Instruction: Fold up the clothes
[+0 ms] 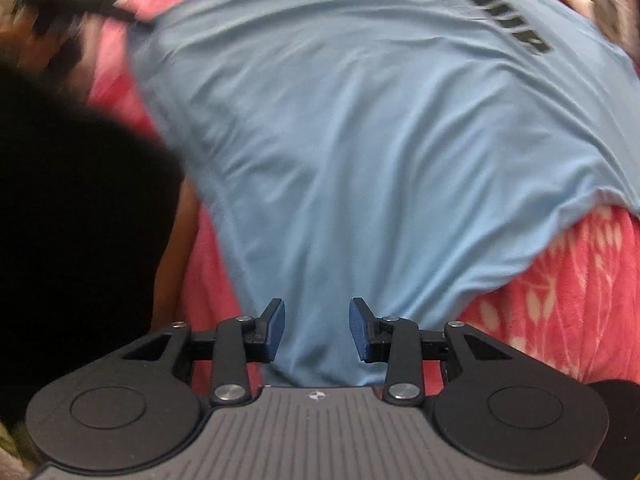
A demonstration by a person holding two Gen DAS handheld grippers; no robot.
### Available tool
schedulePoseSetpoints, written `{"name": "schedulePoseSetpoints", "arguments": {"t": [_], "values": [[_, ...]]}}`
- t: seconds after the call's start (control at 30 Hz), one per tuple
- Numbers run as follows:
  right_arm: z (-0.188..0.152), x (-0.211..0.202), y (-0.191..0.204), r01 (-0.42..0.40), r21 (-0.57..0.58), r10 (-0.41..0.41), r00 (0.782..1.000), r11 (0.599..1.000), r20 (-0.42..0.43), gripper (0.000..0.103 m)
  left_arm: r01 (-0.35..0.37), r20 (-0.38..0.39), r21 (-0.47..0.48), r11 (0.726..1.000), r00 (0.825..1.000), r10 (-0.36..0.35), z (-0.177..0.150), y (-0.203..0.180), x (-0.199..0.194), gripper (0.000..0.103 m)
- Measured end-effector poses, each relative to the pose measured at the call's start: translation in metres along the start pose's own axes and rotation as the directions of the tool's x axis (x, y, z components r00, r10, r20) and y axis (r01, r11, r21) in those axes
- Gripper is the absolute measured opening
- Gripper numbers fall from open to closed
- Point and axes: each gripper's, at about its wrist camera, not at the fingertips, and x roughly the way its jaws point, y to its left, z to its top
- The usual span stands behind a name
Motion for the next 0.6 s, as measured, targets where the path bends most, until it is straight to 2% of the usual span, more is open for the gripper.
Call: {"name": "schedulePoseSetpoints", "arguments": {"t": [0.17, 0.23, 0.27, 0.33, 0.4, 0.53, 0.6], "values": [[-0.025, -0.001, 0.015, -0.012, -0.058, 0.007, 0.997, 0.998, -0.073, 0.042, 0.053, -0.049, 0.005, 0.999, 0.997, -0.052, 0.005, 0.004, -0.008, 0.045], [-0.037, -0.008, 0.012, 0.003, 0.012, -0.002, 0.997, 1.0, -0.077, 0.043, 0.065, -0.094, -0.001, 0.998, 0.993, -0.065, 0.006, 0.006, -0.004, 0.045], [-0.039, -0.011, 0.005, 0.004, 0.088, 0.002, 0.998, 0.996, -0.07, 0.045, 0.068, -0.114, -0.003, 0.998, 0.991, -0.067, 0.006, 0.006, -0.003, 0.045], [-0.044, -0.014, -0.012, 0.004, 0.284, 0.014, 0.998, 0.959, -0.06, 0.047, 0.063, -0.125, 0.001, 0.998, 0.99, -0.062, 0.008, 0.006, -0.001, 0.045], [-0.057, -0.023, -0.034, 0.009, 0.435, 0.018, 0.998, 0.9, -0.059, 0.049, 0.064, -0.114, 0.001, 0.998, 0.991, -0.064, 0.009, 0.004, -0.001, 0.045], [-0.064, -0.012, -0.054, -0.045, 0.59, 0.092, 0.995, 0.806, -0.05, 0.051, 0.087, -0.102, 0.005, 0.996, 0.991, -0.086, 0.011, 0.003, 0.001, 0.045], [-0.064, -0.004, -0.059, -0.066, 0.628, 0.121, 0.992, 0.776, -0.045, 0.051, 0.097, -0.115, 0.021, 0.995, 0.989, -0.094, 0.01, 0.002, 0.005, 0.045]]}}
